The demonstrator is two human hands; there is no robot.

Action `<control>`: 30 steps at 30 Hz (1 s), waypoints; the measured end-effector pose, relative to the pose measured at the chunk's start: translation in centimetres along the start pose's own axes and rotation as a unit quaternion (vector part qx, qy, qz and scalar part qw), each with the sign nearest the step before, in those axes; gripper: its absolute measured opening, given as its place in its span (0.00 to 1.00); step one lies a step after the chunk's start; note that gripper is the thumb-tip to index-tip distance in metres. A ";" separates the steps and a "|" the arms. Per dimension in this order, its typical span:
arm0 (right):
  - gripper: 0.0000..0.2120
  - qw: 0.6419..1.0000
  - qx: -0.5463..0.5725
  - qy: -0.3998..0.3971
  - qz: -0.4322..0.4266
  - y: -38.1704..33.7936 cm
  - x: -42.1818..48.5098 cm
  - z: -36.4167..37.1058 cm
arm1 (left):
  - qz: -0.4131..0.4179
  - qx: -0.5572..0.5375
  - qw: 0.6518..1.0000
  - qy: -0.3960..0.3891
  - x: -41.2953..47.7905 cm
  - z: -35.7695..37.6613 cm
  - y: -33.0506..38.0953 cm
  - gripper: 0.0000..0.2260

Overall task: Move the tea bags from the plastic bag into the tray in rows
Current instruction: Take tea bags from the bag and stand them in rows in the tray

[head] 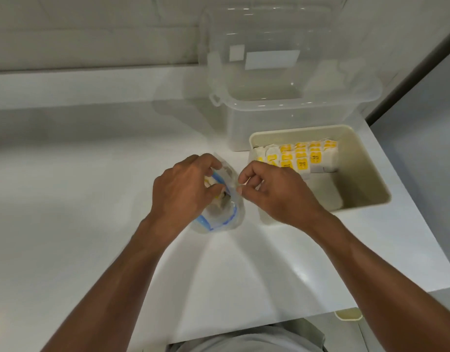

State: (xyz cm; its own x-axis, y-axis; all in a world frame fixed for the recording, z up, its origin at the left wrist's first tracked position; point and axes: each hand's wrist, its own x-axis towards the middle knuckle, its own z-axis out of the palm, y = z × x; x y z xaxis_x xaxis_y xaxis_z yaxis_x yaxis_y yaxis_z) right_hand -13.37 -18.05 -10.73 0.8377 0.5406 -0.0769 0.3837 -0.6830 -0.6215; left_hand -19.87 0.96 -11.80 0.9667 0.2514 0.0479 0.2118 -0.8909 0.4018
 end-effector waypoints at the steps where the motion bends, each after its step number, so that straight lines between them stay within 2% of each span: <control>1: 0.05 1.000 -0.005 -0.009 -0.004 -0.7 -0.2 0.7 | -0.002 -0.001 1.000 -0.008 -0.3 0.1 -1.1 0.14; 3: 0.07 0.999 -0.043 -0.023 -0.011 -1.7 -0.5 2.4 | 0.003 0.001 0.999 -0.039 -0.7 0.7 -3.1 0.14; 6: 0.14 0.987 -0.159 -0.020 -0.018 -2.3 -0.9 5.2 | 0.035 0.033 0.996 -0.081 -1.7 2.2 -5.2 0.18; 9: 0.20 0.961 -0.274 -0.023 0.010 -2.8 -0.9 7.5 | 0.077 0.055 0.992 -0.087 -2.6 3.4 -6.8 0.22; 13: 0.25 0.938 -0.339 -0.043 0.061 -2.8 -0.9 9.2 | 0.111 0.078 0.988 -0.079 -3.0 4.1 -8.2 0.25; 17: 0.23 0.934 -0.342 -0.041 0.096 -2.9 -1.6 9.2 | 0.134 0.121 0.977 -0.110 -3.6 3.5 -8.7 0.28; 21: 0.19 0.936 -0.337 -0.065 0.080 -3.5 -2.7 8.8 | 0.149 0.116 0.970 -0.152 -4.2 1.7 -8.0 0.27; 24: 0.21 0.955 -0.294 -0.009 0.022 -3.6 -2.3 8.1 | 0.169 0.083 0.978 -0.092 -3.7 0.9 -7.4 0.25; 26: 0.23 0.965 -0.258 0.027 -0.025 -2.9 -1.2 8.3 | 0.180 0.105 0.977 -0.049 -2.9 1.6 -7.2 0.27; 28: 0.23 0.975 -0.220 0.023 -0.038 -2.3 0.2 8.5 | 0.180 0.147 0.973 -0.011 -2.0 2.2 -6.8 0.32; 30: 0.23 0.980 -0.192 0.029 -0.050 -1.8 1.0 8.6 | 0.152 0.152 0.976 -0.016 -1.3 2.6 -6.5 0.36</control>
State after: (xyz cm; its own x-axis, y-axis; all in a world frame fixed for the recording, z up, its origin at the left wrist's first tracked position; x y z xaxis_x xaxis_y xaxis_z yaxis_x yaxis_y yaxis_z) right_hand -16.55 -12.00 -16.38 0.8047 0.5933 0.0199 0.5735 -0.7683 -0.2843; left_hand -22.10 5.43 -16.79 0.9946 -0.0497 0.0910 -0.0572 -0.9950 0.0824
